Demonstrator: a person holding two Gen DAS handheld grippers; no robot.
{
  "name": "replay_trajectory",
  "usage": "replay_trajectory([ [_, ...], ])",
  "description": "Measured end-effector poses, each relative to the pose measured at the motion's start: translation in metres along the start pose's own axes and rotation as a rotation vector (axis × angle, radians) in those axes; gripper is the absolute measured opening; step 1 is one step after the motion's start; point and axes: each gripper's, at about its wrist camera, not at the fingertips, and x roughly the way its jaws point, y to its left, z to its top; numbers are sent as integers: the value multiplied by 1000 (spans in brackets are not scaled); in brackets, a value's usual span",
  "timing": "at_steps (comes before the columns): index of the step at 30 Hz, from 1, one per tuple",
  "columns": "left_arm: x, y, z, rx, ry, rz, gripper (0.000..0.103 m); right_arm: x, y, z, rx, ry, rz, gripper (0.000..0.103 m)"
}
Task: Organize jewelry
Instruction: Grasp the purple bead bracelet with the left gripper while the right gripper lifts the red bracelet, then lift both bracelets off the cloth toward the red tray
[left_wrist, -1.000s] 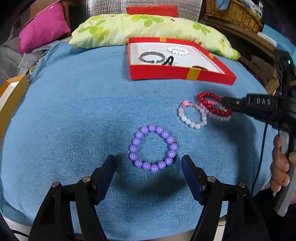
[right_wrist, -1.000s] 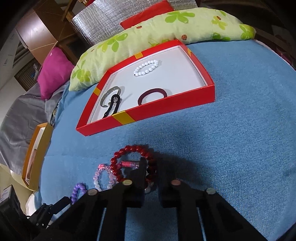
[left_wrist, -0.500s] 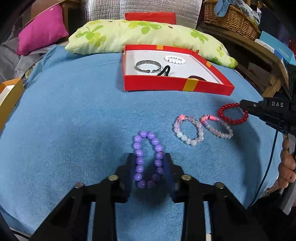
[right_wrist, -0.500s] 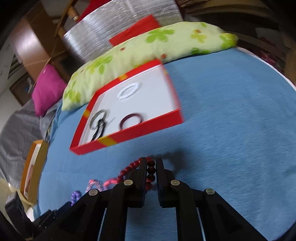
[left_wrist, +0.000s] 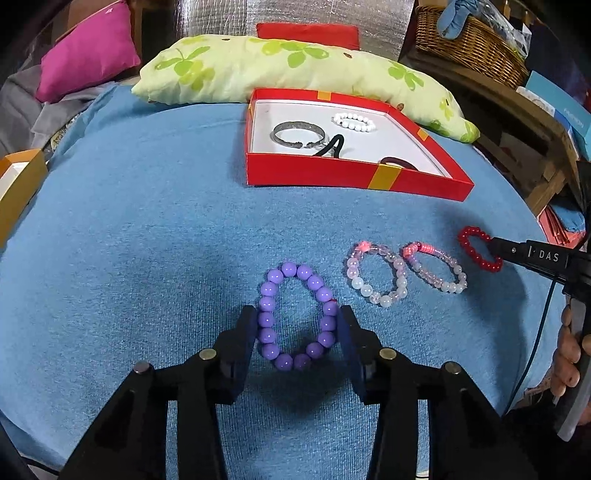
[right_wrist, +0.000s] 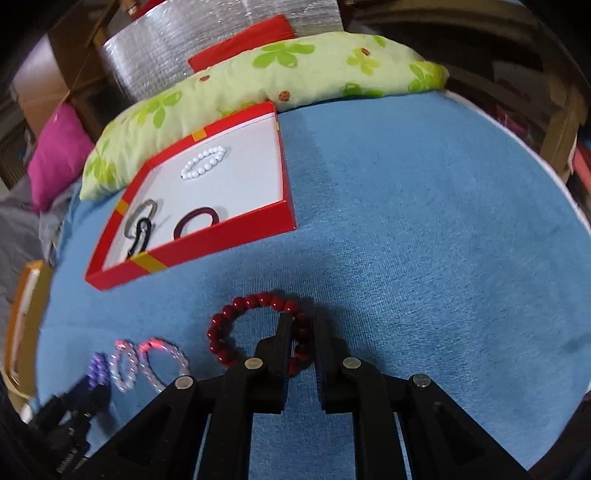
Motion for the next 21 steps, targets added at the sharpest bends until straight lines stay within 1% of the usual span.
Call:
replay_trajectory([
  [2, 0, 2, 0, -11, 2, -3, 49, -1, 1, -1, -14, -9, -22, 14],
  [5, -1, 3, 0, -21, 3, -4, 52, 2, 3, -3, -39, 3, -33, 17],
  [11, 2, -6, -5, 31, 1, 36, 52, 3, 20, -11, -160, -24, -111, 16],
  [13, 2, -7, -5, 39, 0, 42, 52, 3, 21, -12, -174, -30, -119, 15],
  [15, 2, -7, -5, 45, -3, 50, 45, 2, 21, -12, -171, -31, -113, 13],
  [17, 2, -8, -5, 51, -5, 53, 35, 2, 22, -12, -169, -31, -105, 11],
  [21, 1, -9, -5, 57, -5, 60, 25, 2, 24, -15, -185, -34, -115, 11],
])
